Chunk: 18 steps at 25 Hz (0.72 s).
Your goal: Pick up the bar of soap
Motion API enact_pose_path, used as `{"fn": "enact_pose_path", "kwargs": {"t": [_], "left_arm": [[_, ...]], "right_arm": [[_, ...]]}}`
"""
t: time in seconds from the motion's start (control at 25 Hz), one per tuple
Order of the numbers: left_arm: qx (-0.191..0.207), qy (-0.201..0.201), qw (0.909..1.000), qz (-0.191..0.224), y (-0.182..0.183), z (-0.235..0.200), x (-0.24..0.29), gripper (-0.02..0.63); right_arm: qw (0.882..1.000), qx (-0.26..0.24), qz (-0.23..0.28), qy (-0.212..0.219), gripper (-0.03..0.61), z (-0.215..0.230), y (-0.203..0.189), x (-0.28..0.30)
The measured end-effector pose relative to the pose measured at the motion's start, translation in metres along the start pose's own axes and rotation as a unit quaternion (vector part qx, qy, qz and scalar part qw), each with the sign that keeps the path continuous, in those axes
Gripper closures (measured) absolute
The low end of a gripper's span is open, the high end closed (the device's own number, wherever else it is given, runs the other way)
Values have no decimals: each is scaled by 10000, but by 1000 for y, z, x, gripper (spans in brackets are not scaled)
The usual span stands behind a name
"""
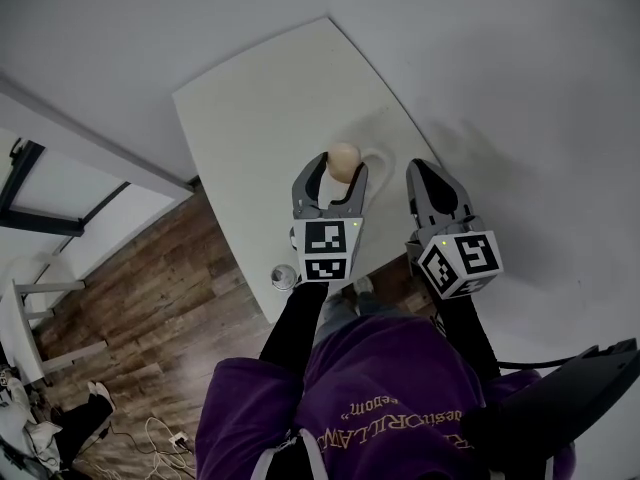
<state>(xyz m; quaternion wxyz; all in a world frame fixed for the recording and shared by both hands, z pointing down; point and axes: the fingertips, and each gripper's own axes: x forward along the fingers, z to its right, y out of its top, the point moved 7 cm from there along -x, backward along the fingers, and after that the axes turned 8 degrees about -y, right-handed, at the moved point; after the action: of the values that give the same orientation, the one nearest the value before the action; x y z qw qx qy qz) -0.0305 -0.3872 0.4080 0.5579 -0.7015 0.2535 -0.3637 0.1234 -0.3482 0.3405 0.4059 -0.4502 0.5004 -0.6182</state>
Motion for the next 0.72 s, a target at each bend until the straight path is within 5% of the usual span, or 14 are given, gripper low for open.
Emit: {"fn": "enact_pose_path", "kwargs": {"t": [0.72], "left_arm": [[166, 436, 9871, 1531, 71, 7, -92, 354]], "right_arm": [[9963, -295, 609, 524, 569, -33, 44, -15]]}}
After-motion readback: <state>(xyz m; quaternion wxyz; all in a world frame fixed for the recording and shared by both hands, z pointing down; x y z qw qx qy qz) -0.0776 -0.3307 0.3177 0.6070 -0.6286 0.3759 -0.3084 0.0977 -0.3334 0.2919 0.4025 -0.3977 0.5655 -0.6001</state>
